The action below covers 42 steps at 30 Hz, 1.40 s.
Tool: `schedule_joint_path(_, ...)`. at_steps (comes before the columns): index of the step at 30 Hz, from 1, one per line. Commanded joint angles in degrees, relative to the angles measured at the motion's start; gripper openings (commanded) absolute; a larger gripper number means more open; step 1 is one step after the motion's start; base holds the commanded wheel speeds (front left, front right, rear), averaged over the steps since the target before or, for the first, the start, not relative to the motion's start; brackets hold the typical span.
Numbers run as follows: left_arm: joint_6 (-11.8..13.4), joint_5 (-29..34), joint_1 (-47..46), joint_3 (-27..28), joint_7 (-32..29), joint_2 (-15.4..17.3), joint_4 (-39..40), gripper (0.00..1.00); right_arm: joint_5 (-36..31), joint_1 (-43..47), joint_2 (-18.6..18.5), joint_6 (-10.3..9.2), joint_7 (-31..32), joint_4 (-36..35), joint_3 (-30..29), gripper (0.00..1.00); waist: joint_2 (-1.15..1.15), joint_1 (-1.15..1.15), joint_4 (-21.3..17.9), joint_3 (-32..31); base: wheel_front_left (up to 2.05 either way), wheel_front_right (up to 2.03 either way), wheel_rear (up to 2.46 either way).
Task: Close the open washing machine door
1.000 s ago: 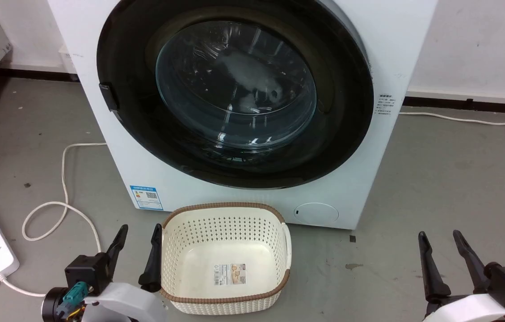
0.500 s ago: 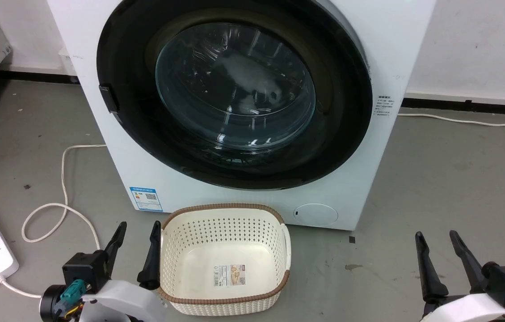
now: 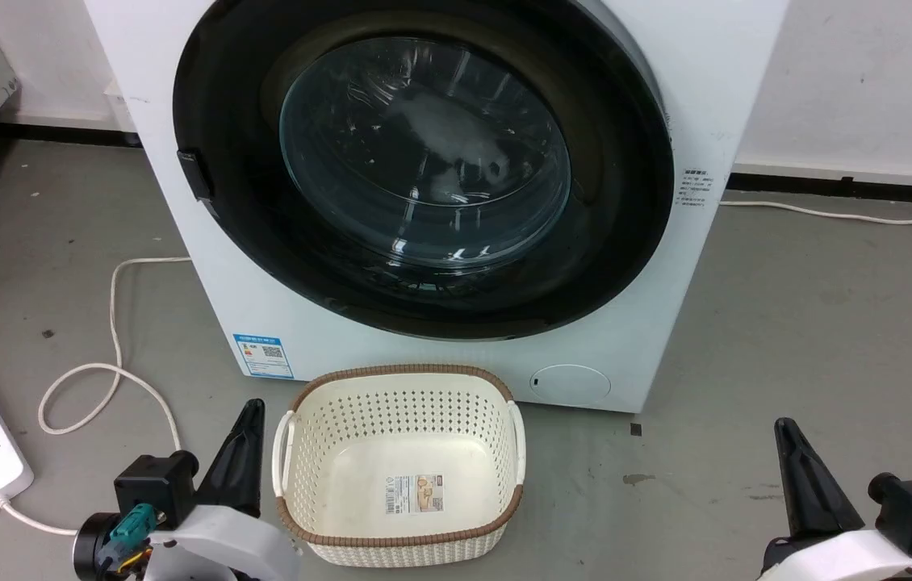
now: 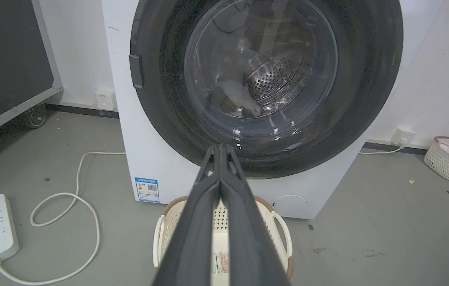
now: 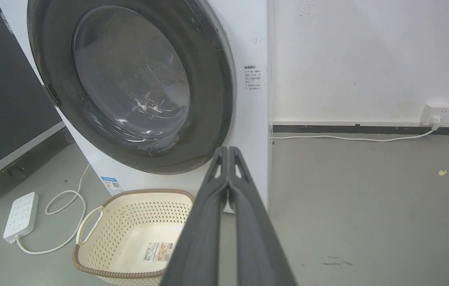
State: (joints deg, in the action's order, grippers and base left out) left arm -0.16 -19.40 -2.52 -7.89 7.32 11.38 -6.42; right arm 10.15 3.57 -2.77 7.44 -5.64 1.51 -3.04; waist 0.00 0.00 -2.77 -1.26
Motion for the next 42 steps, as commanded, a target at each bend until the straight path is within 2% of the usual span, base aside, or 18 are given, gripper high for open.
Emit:
schedule_joint_path(1,0.00,0.25,0.03,0.12,-0.10,-0.10,0.08,0.00,-0.14,-0.05,0.00,0.00,0.08,-0.02,0.04,0.00,0.00,0.00,0.02,0.00,0.00,0.00,0.00)
schedule_joint_path(42,0.05,6.61,0.86,2.70,-2.50,-2.89,2.18,0.00,-3.46,-1.22,-0.03,0.02,1.92,-0.52,1.04,0.00,0.00,0.00,0.94,0.42,0.00,0.00,0.00)
